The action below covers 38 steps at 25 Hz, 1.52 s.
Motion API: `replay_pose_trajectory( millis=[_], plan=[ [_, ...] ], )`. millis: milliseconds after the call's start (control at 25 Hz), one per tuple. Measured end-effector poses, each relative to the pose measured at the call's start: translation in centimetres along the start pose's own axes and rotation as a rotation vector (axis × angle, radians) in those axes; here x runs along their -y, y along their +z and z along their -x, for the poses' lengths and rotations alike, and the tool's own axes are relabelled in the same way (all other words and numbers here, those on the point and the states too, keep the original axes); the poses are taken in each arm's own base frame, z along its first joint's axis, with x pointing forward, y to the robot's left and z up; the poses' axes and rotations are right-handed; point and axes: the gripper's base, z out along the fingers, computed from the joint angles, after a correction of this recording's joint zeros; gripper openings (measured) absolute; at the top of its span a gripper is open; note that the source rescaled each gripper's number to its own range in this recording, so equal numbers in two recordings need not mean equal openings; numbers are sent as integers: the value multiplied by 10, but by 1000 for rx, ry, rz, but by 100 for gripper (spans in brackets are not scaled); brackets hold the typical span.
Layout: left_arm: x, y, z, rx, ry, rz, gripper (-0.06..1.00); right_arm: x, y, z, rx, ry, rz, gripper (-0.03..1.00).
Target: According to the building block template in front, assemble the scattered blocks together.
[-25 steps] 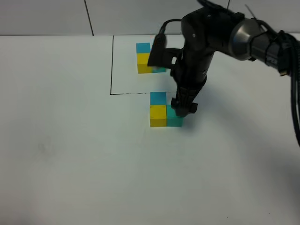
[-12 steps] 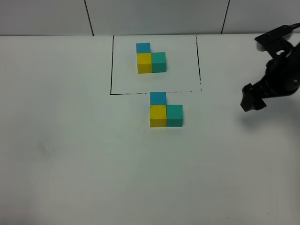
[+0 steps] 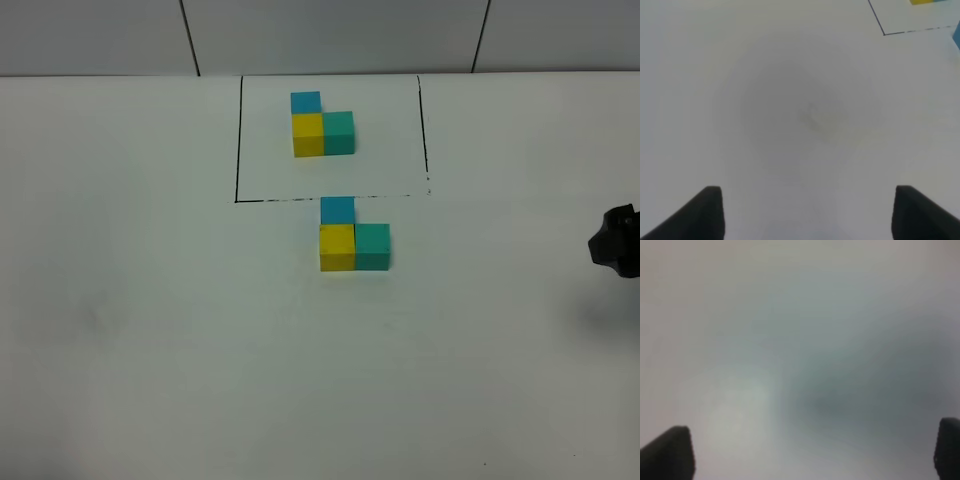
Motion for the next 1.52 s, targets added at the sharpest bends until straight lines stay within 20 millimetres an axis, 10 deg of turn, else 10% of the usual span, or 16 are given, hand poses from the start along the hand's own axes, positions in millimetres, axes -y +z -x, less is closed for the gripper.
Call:
replay_pose_trajectory(
  millis=[480, 840, 1520],
  plan=[
    [0, 0, 0, 0, 0, 0, 58, -24, -89, -77, 114, 14, -45, 94],
    [0, 0, 0, 0, 0, 0, 58, -38, -98, -138, 224, 45, -56, 95],
    [0, 0, 0, 0, 0, 0, 58, -52, -130, -190, 565, -6, -133, 92]
  ],
)
